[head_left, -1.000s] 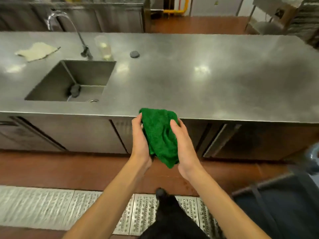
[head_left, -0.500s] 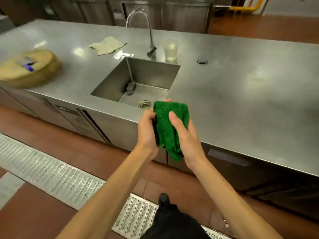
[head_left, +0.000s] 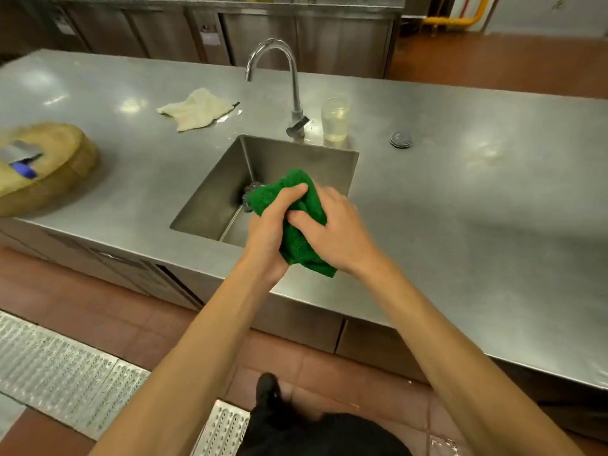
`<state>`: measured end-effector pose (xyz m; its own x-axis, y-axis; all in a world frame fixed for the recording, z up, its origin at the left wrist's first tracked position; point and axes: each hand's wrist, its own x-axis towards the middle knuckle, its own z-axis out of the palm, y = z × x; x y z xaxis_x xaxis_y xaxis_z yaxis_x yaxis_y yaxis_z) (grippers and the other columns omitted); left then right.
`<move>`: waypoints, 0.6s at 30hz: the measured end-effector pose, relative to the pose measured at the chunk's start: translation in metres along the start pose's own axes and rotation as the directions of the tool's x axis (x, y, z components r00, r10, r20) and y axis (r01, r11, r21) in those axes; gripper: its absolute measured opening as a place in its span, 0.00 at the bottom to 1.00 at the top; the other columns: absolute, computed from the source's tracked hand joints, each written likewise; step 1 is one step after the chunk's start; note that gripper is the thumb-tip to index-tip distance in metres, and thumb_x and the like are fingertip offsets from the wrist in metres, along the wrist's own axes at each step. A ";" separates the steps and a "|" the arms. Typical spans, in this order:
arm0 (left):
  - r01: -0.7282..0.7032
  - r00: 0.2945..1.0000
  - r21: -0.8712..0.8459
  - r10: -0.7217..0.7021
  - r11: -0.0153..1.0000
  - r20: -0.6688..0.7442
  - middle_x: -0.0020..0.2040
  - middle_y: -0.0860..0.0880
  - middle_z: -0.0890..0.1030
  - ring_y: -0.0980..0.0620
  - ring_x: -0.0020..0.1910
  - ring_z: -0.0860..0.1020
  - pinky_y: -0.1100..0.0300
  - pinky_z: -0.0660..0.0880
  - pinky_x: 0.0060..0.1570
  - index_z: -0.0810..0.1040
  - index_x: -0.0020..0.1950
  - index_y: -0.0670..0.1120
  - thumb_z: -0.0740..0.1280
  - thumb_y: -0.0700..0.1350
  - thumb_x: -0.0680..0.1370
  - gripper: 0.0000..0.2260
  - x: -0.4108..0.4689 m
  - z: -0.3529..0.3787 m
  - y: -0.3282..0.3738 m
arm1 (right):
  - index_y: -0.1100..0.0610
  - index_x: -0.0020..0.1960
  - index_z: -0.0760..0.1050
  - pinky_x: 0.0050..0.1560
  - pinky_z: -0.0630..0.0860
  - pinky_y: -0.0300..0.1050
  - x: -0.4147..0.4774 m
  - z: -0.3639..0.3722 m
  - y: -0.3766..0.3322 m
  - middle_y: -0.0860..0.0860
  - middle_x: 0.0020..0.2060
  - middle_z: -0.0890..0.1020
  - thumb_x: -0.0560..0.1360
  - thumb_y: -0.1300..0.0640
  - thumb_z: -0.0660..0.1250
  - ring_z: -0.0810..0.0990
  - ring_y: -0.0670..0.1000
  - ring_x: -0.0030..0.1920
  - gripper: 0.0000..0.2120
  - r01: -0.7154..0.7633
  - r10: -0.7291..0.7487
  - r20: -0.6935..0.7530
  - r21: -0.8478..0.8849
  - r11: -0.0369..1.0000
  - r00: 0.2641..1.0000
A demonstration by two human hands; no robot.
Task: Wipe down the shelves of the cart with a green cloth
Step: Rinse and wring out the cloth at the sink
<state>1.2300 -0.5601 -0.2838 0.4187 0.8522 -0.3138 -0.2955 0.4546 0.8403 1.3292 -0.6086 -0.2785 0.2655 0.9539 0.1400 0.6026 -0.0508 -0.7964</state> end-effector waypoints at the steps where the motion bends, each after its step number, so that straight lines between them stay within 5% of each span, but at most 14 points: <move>1: -0.021 0.999 -0.001 0.021 1.000 -0.037 0.48 0.42 0.81 0.46 0.47 0.82 0.50 0.80 0.48 0.80 0.56 0.41 0.72 0.44 0.74 0.13 0.015 -0.003 0.007 | 0.46 0.66 0.70 0.60 0.72 0.57 0.015 0.004 -0.003 0.48 0.49 0.77 0.71 0.40 0.58 0.75 0.52 0.55 0.24 -0.019 0.019 -0.002 -0.038 0.999 1.000; 6: -0.082 0.994 -0.103 0.089 0.991 0.069 0.52 0.41 0.78 0.44 0.52 0.79 0.50 0.77 0.55 0.78 0.60 0.43 0.70 0.42 0.71 0.17 0.098 -0.015 0.041 | 0.56 0.78 0.53 0.70 0.65 0.53 0.076 0.031 -0.026 0.56 0.71 0.65 0.78 0.47 0.58 0.64 0.57 0.69 0.32 -0.095 0.071 -0.151 -0.156 0.983 0.986; 13: 0.051 0.998 -0.189 -0.046 0.981 0.029 0.61 0.39 0.81 0.41 0.58 0.82 0.41 0.77 0.60 0.78 0.64 0.40 0.78 0.51 0.66 0.30 0.190 -0.016 0.085 | 0.56 0.79 0.39 0.72 0.62 0.58 0.142 0.036 -0.034 0.55 0.73 0.57 0.71 0.53 0.67 0.57 0.57 0.73 0.48 -0.156 0.146 -0.054 -0.313 0.937 0.988; 18: 0.169 0.985 -0.146 -0.165 0.975 0.040 0.55 0.40 0.84 0.42 0.53 0.84 0.46 0.81 0.53 0.81 0.60 0.40 0.74 0.45 0.72 0.19 0.220 -0.018 0.094 | 0.57 0.79 0.38 0.63 0.72 0.54 0.199 0.045 -0.019 0.58 0.71 0.58 0.66 0.56 0.76 0.67 0.60 0.67 0.57 -0.324 0.334 -0.028 -0.340 0.883 0.942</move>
<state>1.2788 -0.3252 -0.2816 0.4955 0.7544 -0.4305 -0.3425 0.6252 0.7013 1.3368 -0.4049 -0.2618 0.4727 0.8733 -0.1179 0.7020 -0.4541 -0.5487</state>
